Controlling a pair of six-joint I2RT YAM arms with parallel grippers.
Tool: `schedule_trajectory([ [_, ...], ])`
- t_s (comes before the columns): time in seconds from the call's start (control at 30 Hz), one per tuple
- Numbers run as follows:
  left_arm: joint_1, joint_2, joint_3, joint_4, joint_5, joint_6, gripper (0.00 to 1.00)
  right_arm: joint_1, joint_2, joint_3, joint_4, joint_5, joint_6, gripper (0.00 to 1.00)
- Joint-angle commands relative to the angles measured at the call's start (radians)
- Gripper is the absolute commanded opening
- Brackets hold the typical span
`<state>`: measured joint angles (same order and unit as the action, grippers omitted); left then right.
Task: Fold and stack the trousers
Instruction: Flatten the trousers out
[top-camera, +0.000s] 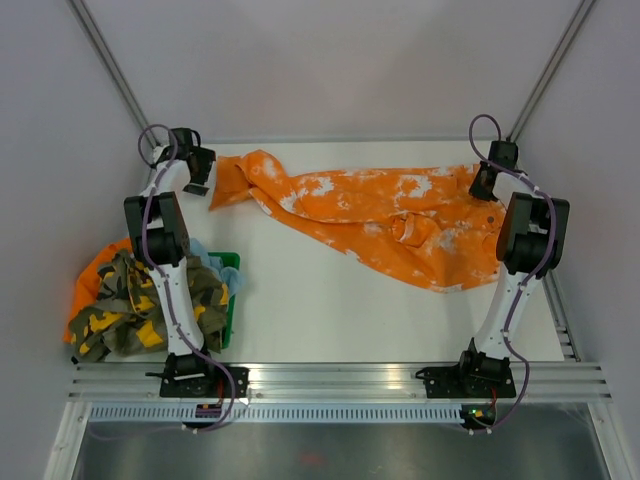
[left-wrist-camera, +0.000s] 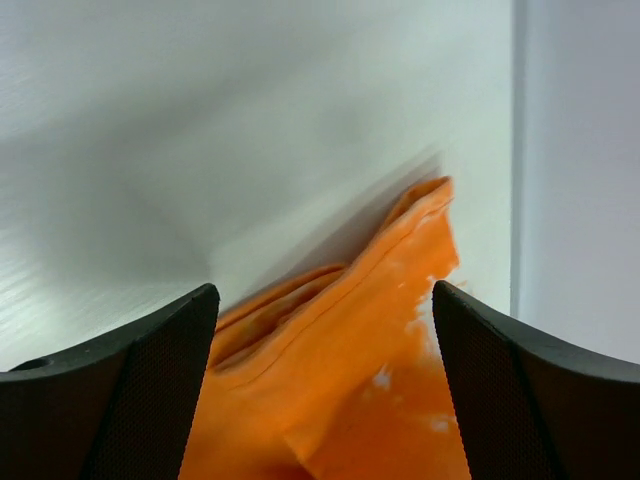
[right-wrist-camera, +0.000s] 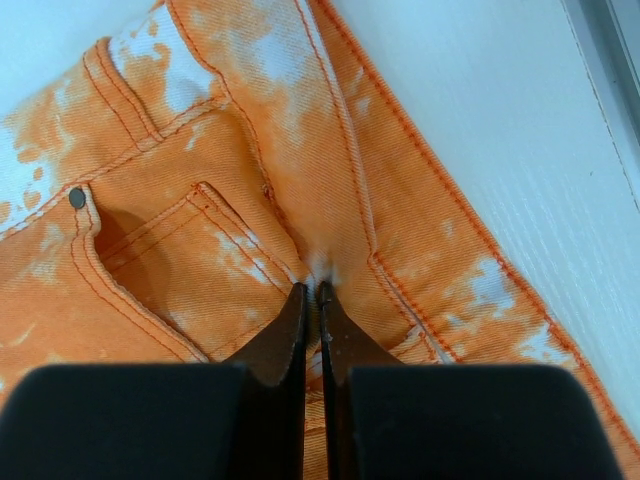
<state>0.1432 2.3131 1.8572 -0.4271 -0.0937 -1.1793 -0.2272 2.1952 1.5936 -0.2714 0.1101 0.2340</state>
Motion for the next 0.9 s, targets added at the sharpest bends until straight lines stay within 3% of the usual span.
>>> schedule_trajectory([
  [0.0, -0.043, 0.084, 0.196, -0.127, -0.052, 0.117, 0.92, -0.012, -0.008, -0.044, -0.094, 0.020, -0.030, 0.01],
  [0.23, -0.057, 0.181, 0.275, -0.122, 0.001, 0.231, 0.81, -0.012, -0.011, -0.044, -0.089, 0.010, -0.027, 0.02],
  [0.43, -0.056, 0.250, 0.275, -0.081, 0.061, 0.248, 0.63, -0.012, -0.009, -0.037, -0.091, 0.005, -0.028, 0.01],
  [0.47, -0.057, 0.258, 0.274, -0.075, 0.066, 0.250, 0.58, -0.012, -0.012, -0.037, -0.092, 0.003, -0.028, 0.02],
  [0.5, -0.056, 0.267, 0.273, -0.061, 0.072, 0.248, 0.37, -0.011, -0.014, -0.037, -0.092, 0.003, -0.028, 0.02],
  [0.6, -0.051, 0.263, 0.272, -0.041, 0.072, 0.256, 0.02, -0.012, -0.023, -0.040, -0.092, -0.001, -0.025, 0.01],
  [0.73, -0.031, 0.181, 0.273, -0.006, 0.013, 0.328, 0.02, -0.012, -0.031, -0.037, -0.089, -0.004, -0.018, 0.00],
  [0.87, 0.018, 0.031, 0.272, 0.014, -0.138, 0.470, 0.02, -0.011, -0.026, -0.023, -0.088, 0.006, -0.015, 0.00],
])
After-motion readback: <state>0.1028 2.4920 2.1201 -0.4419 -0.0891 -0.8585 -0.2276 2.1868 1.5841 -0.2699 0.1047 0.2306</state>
